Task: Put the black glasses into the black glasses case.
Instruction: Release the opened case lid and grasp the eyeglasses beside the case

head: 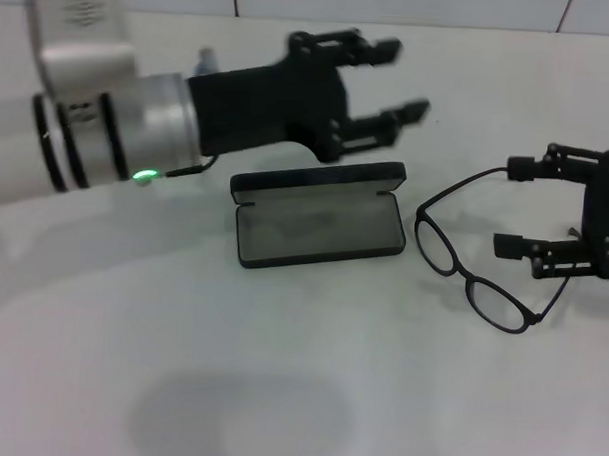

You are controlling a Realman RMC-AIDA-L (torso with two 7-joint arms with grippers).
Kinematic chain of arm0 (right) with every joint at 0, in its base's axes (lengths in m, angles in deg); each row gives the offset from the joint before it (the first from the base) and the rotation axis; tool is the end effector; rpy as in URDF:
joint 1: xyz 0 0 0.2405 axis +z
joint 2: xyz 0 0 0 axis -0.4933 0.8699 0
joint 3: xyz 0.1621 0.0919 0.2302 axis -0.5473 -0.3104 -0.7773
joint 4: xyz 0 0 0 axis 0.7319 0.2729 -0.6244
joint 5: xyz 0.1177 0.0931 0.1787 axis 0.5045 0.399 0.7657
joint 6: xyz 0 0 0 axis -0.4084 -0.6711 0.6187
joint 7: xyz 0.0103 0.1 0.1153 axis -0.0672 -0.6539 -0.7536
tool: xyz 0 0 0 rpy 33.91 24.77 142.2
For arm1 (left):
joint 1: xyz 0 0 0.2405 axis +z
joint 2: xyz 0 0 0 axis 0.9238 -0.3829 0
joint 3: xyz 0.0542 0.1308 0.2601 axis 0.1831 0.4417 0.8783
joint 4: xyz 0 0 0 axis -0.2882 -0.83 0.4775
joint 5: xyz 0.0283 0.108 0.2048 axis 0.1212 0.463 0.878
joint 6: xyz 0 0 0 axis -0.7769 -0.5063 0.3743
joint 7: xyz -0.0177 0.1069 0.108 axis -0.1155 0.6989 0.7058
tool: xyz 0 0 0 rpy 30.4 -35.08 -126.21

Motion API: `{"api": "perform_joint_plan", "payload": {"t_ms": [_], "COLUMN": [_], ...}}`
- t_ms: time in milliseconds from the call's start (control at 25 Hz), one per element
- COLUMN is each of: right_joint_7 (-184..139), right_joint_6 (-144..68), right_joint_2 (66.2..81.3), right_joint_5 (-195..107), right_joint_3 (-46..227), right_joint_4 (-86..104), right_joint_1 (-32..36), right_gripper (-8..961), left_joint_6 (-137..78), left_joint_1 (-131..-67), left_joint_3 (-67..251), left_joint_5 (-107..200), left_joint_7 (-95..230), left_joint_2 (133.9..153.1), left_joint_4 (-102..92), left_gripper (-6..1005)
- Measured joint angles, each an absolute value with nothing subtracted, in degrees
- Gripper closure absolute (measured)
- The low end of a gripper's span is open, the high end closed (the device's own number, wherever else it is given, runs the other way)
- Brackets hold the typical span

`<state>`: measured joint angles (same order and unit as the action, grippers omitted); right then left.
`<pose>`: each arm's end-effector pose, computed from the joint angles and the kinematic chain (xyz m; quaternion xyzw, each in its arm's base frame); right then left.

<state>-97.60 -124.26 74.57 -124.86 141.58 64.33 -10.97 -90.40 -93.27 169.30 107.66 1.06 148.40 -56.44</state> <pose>0.2791 0.3401 0.0390 -0.9594 0.0535 0.2416 0.1352 -0.1791 0.3875 -0.0648 -0.9260 -0.0071 -0.3325 0.1789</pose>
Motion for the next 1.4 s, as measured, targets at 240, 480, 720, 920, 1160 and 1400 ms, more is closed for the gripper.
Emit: {"api": "perform_joint_plan", "payload": {"t_ms": [240,480,720,920,1160,1400], "right_joint_7": [-131.8,-152.36,-160.45,-162.92,-163.24,-163.29], "right_joint_6": [-126.58,-128.67,-128.27,-125.0,-118.69,-114.19], "right_joint_2": [75.47,76.24,76.39,76.73,76.77,76.93], "right_joint_5": [-145.63,-164.65,-169.29,-170.81,-171.1,-171.7], "right_joint_3": [143.22,150.41,158.73,164.0,168.61,173.61], "right_joint_4": [84.71,87.69,86.12,84.22,79.08,75.09], "right_joint_1": [-5.2,5.09,9.2,9.85,10.09,10.58], "right_gripper": [113,126,181,208,218,295], "left_joint_6": [-91.39,-96.4,-96.81,-96.59,-96.59,-97.05], "left_joint_1": [-92.8,-91.74,-91.71,-92.0,-92.34,-92.75], "left_joint_3": [167.9,167.91,167.9,167.96,168.18,168.08], "left_joint_5": [89.68,84.06,83.62,83.88,84.05,86.07], "left_joint_7": [14.19,22.79,24.15,24.6,24.59,24.41], "left_joint_2": [148.44,148.42,148.3,148.25,148.09,148.01], "left_joint_4": [-41.17,-34.48,-33.38,-33.25,-33.27,-33.85], "left_gripper": [367,368,368,368,368,368]}}
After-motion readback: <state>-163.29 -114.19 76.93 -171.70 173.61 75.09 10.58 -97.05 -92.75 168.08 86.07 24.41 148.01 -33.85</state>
